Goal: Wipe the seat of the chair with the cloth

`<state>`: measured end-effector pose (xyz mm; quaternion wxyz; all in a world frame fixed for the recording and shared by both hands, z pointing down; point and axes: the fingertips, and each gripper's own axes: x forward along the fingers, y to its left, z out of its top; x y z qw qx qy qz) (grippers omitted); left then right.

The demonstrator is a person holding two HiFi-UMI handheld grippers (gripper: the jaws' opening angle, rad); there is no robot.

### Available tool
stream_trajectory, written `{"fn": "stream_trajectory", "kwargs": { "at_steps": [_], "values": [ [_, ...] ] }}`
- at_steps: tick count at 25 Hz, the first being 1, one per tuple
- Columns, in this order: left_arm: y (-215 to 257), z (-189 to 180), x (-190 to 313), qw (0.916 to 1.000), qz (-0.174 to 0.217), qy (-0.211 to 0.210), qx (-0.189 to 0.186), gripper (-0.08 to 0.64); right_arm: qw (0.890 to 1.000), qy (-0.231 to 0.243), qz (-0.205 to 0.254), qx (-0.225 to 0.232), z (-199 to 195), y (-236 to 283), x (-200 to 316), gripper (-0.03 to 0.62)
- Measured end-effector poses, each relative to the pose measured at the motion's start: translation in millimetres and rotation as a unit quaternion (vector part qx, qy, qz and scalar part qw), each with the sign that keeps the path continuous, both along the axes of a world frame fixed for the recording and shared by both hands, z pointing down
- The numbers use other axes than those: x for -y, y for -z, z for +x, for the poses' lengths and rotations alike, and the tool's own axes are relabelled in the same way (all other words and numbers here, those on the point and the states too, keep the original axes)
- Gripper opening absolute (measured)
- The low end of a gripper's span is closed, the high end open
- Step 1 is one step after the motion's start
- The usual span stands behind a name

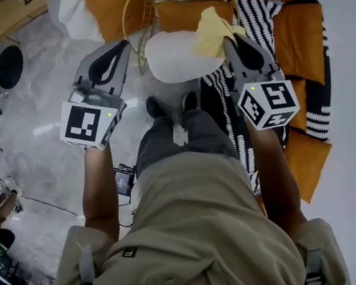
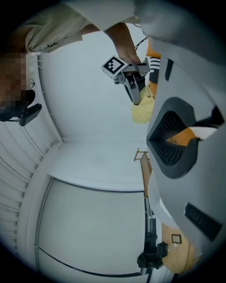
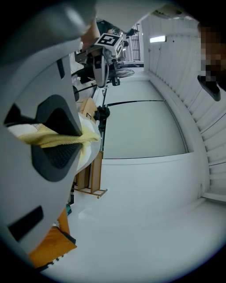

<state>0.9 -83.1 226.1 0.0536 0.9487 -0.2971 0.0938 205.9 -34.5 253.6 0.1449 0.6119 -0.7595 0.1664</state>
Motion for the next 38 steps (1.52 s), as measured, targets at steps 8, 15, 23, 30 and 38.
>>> {"fn": "stream_trajectory", "kwargs": {
  "at_steps": [8, 15, 23, 30, 38],
  "values": [
    [-55, -24, 25, 0.9987, -0.034, 0.037, 0.005, 0.015, 0.999, 0.017, -0.037, 0.005, -18, -62, 36, 0.058],
    [-97, -38, 54, 0.9929, -0.069, 0.096, 0.016, 0.015, 0.997, 0.046, -0.053, 0.009, -16, -106, 96, 0.058],
    [-175, -23, 43, 0.9901, -0.098, 0.080, 0.061, 0.015, 0.996, 0.028, -0.069, 0.047, -5, -215, 99, 0.058],
    [-232, -11, 42, 0.9790, -0.161, 0.106, 0.067, 0.015, 0.990, 0.030, -0.125, 0.060, -3, -315, 108, 0.058],
    [-312, -36, 38, 0.9603, -0.240, 0.091, 0.109, 0.015, 0.980, 0.053, -0.187, 0.036, -38, -414, 108, 0.058]
  ]
}}
